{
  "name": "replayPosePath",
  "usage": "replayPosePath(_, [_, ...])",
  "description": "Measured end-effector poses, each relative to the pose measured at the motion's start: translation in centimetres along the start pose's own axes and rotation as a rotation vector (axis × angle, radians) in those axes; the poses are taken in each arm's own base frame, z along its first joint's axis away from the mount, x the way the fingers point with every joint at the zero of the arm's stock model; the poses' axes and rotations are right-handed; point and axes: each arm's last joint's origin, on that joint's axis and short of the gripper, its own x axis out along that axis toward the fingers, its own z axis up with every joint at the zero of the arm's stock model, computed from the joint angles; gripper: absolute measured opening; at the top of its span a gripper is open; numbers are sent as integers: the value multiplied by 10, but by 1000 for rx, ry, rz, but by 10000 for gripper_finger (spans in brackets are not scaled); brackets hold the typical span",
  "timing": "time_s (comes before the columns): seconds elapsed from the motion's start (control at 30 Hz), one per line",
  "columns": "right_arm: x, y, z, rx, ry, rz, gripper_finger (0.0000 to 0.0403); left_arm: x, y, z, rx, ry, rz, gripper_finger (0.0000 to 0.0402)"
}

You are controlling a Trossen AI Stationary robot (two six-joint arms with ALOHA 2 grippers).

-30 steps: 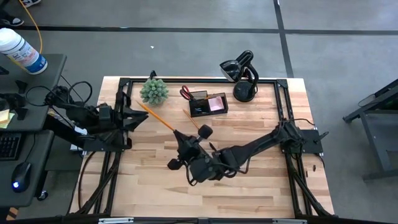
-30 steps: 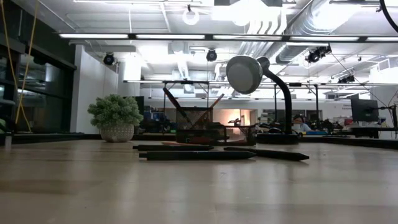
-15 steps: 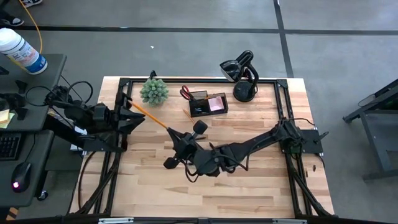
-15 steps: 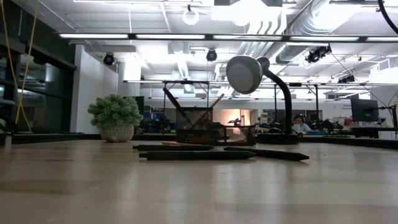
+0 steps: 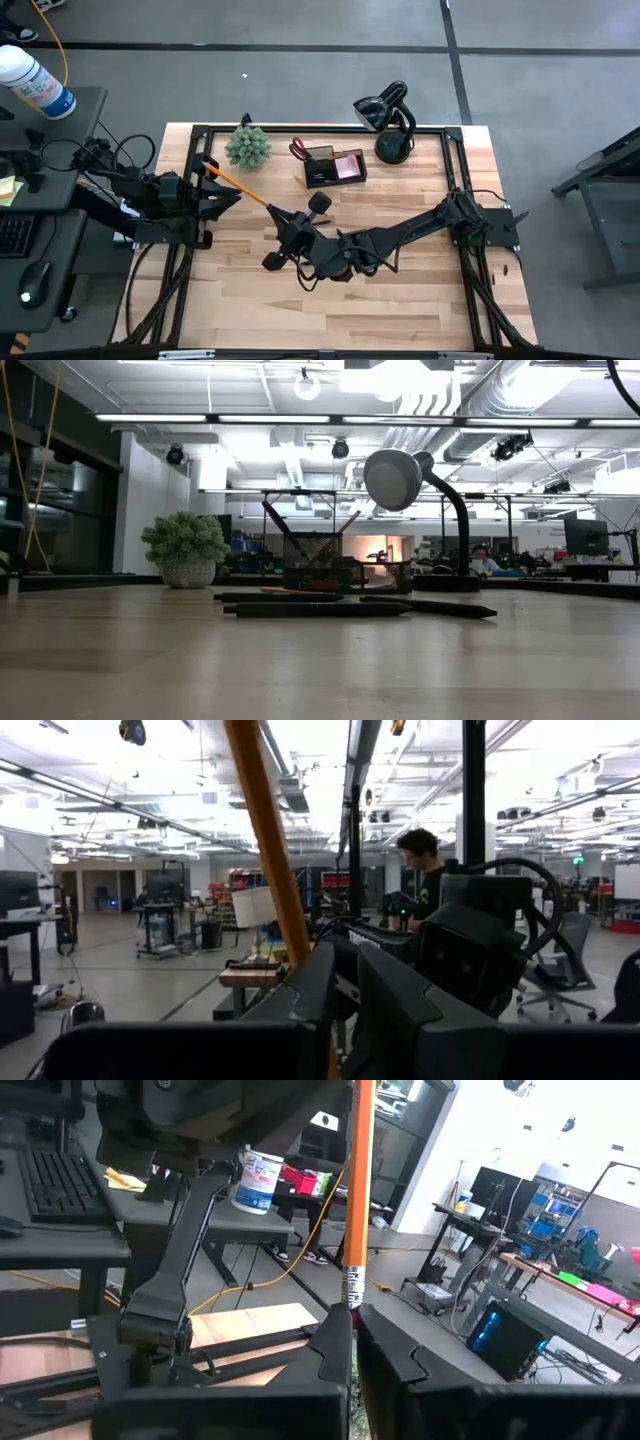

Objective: Pick and place office supplies into organizer
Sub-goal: Put the bottom orange pencil into the black desk organizer

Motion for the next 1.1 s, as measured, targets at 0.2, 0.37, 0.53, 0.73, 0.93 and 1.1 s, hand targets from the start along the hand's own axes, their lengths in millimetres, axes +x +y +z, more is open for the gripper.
replayPosePath(0.2, [3,-2,0,-2,2,-7,0,-3,3,2,-4,-5,4,102])
replayPosePath(0.37, [7,-5,-1,-12,9,-35,0,-4,3,-1,1,29,7,160])
replayPosePath(0.53, [9,-7,3,-17,-15,-45,0,-7,5,-5,-14,93,52,191])
replayPosePath(0.73, [9,-7,7,-10,-46,-24,0,-11,11,0,-45,72,108,191])
replayPosePath(0.93, [9,-7,7,-3,-56,1,0,-13,15,11,-69,-12,109,180])
replayPosePath(1.1, [13,-8,7,5,-61,14,0,-12,14,15,-101,-64,87,178])
